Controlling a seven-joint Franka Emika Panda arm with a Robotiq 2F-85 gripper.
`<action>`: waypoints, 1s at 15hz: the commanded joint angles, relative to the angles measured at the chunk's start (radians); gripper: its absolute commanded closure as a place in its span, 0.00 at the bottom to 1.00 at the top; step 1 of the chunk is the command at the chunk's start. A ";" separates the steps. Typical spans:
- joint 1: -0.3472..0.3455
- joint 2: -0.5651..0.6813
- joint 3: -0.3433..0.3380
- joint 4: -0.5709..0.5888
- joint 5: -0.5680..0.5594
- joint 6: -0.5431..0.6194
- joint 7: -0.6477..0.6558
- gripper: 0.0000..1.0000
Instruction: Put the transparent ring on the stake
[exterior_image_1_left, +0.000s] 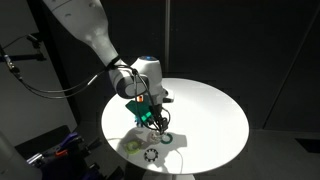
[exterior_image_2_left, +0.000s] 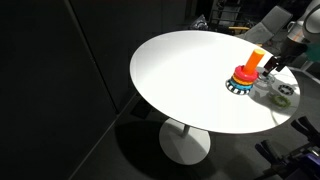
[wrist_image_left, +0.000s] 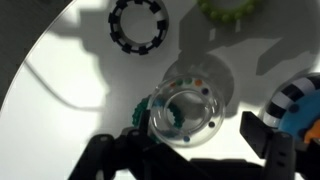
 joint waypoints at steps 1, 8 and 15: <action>0.021 -0.058 -0.009 0.017 -0.013 -0.063 0.043 0.34; 0.033 -0.092 -0.009 0.020 -0.008 -0.091 0.055 0.03; 0.038 -0.071 -0.042 0.017 -0.027 -0.102 0.099 0.00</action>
